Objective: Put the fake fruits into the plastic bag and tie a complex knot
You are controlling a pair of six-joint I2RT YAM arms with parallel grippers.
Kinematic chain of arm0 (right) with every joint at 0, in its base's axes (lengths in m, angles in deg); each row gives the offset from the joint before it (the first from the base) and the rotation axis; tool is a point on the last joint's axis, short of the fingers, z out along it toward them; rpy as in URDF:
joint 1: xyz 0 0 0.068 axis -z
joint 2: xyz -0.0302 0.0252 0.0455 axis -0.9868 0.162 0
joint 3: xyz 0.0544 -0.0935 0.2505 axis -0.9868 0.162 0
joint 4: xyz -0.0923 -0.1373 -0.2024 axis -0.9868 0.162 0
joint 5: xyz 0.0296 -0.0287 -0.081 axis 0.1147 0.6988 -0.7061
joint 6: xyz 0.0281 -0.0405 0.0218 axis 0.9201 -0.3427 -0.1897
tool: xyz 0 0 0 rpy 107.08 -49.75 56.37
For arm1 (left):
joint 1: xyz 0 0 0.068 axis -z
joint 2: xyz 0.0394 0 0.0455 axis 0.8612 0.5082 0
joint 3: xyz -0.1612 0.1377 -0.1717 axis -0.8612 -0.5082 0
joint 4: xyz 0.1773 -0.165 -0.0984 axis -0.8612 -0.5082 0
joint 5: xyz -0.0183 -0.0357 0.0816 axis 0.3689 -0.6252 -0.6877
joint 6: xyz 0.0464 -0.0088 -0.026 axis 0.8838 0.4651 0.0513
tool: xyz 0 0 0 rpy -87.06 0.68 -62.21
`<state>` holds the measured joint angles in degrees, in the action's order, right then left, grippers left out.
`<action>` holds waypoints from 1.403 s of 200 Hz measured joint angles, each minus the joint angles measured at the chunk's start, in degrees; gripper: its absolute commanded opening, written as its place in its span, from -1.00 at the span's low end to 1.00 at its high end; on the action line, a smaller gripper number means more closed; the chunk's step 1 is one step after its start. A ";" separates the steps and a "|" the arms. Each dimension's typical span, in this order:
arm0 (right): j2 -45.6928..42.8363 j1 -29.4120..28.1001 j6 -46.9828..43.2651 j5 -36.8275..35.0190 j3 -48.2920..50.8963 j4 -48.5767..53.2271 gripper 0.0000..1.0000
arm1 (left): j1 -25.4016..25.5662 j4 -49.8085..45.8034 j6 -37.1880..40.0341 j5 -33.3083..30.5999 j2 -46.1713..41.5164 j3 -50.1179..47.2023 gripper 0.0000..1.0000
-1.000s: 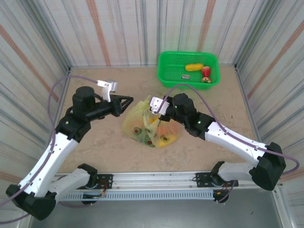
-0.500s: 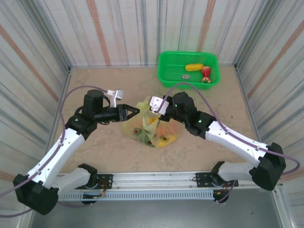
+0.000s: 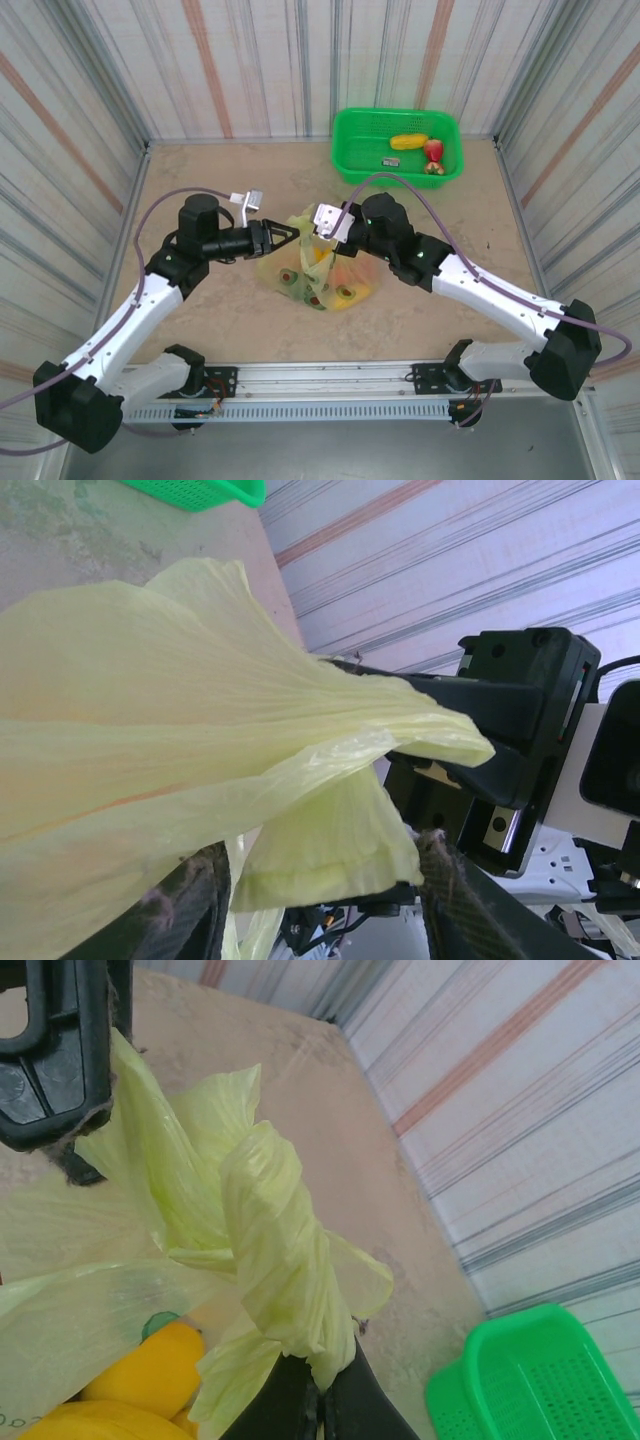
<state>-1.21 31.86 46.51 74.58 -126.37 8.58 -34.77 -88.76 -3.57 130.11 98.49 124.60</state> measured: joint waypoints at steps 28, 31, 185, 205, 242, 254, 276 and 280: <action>0.15 -0.37 0.00 0.02 -0.04 0.02 -1.00 | 0.00 2.36 -0.59 0.04 0.72 -0.02 -0.10; 0.17 -0.39 0.00 0.02 -0.07 0.02 -1.00 | 0.00 2.62 -0.68 0.04 0.81 -0.04 -0.14; 1.55 -1.49 -0.02 2.32 -0.74 -1.81 -1.00 | -3.74 -1.62 2.05 -0.66 -3.54 1.36 -1.00; 1.55 -1.49 0.00 2.78 -0.74 -1.81 -1.00 | -4.09 -2.21 2.34 -0.63 -3.78 1.36 -1.00; 1.55 -1.49 -0.02 3.02 -0.74 -1.86 -1.00 | -4.44 -2.47 2.71 -0.39 -3.96 1.36 -1.00; 1.55 -1.49 0.00 3.02 -0.74 -1.84 -0.98 | -4.46 -2.47 2.71 -0.28 -3.96 1.36 -1.00; 1.55 -1.49 0.00 3.02 -0.74 -1.84 -0.94 | -4.48 -2.56 2.71 -0.22 -4.04 1.40 -1.00; 1.55 -1.49 -0.02 3.02 -0.74 -1.86 -0.94 | -4.48 -2.69 2.71 -0.22 -4.07 1.46 -1.00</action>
<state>0.35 30.37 46.48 77.59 -127.11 6.73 -39.25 -91.44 -0.86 129.89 94.42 126.07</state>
